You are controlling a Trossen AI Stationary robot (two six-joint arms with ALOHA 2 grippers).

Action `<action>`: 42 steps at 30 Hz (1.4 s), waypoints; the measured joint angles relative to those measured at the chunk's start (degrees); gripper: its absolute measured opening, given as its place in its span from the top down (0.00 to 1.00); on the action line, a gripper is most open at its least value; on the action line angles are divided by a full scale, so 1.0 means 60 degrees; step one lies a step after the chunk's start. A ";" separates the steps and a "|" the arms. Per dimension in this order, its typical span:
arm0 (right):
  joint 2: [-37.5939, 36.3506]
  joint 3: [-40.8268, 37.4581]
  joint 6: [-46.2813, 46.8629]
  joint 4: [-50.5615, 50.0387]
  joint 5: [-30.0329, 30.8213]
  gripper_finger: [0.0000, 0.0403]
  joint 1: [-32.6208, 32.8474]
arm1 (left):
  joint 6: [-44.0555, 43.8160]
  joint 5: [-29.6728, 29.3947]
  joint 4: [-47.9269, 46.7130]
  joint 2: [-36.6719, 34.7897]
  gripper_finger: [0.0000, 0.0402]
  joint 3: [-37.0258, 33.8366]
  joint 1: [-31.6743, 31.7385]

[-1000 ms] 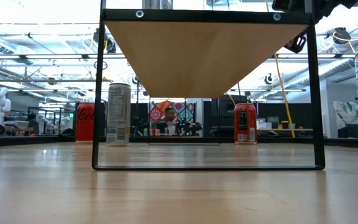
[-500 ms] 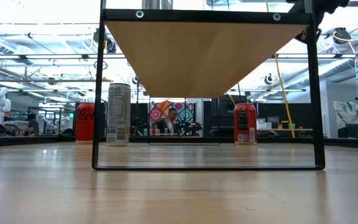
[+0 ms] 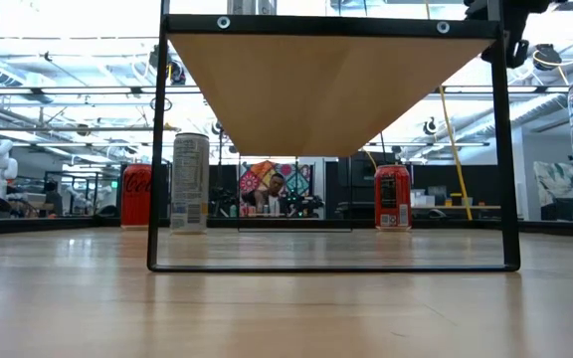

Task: Place canned beverage on shelf
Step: Put the bottom left red soda can on the shelf

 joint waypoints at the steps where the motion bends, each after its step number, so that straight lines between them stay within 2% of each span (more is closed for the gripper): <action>1: -0.0037 0.0000 0.0119 0.0000 0.0004 1.00 0.0103 | -0.0084 0.0002 0.0203 0.0003 0.12 -0.0199 -0.0188; 4: -0.0118 0.0000 0.0380 -0.0002 0.0022 1.00 0.0415 | -0.0855 0.0023 0.0924 0.0003 0.12 -0.0638 -0.0592; 7: -0.0143 0.0000 0.0595 -0.0002 0.0076 1.00 0.0651 | -0.2297 -0.0125 0.1074 0.0006 0.11 -0.0722 -0.0943; 10: -0.0140 0.0000 0.0737 0.0003 0.0514 1.00 0.0834 | -0.3486 -0.0229 0.0953 -0.0001 0.07 -0.0855 -0.1352; 13: -0.0136 0.0000 0.0754 0.0118 0.0815 1.00 0.0966 | -0.3977 -0.0372 0.0932 -0.0001 0.02 -0.1121 -0.1690; 26: -0.0107 0.0000 0.1134 0.0656 0.1371 1.00 0.1586 | -0.3924 -0.0574 0.1291 -0.0023 0.00 -0.2705 -0.1808; 33: -0.0085 0.0000 0.1180 0.0776 0.1555 1.00 0.1930 | -0.3910 -0.0536 0.2303 -0.0026 0.00 -0.3284 -0.1804; 42: -0.0059 0.0000 0.1126 0.0792 0.1767 1.00 0.1976 | -0.3894 -0.0253 0.2242 -0.0059 0.00 -0.3801 -0.1602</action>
